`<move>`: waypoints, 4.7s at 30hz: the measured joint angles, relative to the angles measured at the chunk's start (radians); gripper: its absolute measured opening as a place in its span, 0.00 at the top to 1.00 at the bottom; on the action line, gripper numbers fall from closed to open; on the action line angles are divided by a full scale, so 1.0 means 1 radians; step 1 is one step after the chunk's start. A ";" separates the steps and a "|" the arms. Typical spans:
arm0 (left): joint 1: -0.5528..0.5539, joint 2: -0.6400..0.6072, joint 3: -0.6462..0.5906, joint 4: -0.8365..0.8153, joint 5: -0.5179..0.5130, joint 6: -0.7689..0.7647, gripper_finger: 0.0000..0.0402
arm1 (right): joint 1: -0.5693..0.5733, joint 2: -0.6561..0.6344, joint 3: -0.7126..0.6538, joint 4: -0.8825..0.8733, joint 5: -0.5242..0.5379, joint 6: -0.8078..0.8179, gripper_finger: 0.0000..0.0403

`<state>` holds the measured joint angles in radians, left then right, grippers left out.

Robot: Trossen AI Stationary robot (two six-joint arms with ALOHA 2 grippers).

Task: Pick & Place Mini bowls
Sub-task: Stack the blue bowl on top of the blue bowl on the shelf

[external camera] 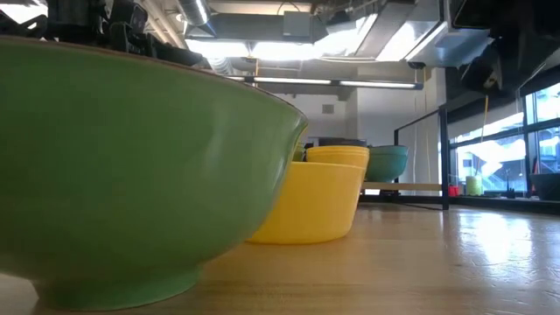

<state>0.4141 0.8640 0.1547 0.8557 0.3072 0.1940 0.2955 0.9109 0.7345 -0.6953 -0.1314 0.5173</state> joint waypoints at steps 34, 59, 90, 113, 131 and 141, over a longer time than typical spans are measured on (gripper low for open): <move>0.000 0.000 0.000 -0.007 0.000 0.002 0.99 | 0.045 0.365 0.045 0.097 -0.043 -0.162 0.68; 0.000 0.000 0.000 -0.007 0.000 0.000 0.99 | 0.374 0.533 0.195 0.186 0.041 -0.109 0.65; 0.000 0.000 0.000 -0.007 0.000 0.000 0.99 | 0.388 0.678 0.184 0.121 0.102 -0.103 0.48; 0.000 0.000 0.000 -0.007 0.000 0.000 0.99 | 0.233 0.590 0.306 -0.013 0.192 -0.390 0.97; 0.000 0.000 0.000 -0.007 0.000 0.002 0.99 | -0.011 0.048 0.306 0.021 0.112 -0.497 0.96; 0.000 0.000 0.000 -0.007 0.000 0.003 0.99 | -0.030 -0.319 -0.034 0.072 0.288 -0.261 0.96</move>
<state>0.4138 0.8640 0.1551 0.8486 0.3073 0.1967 0.2653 0.5920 0.7004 -0.6235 0.1563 0.2561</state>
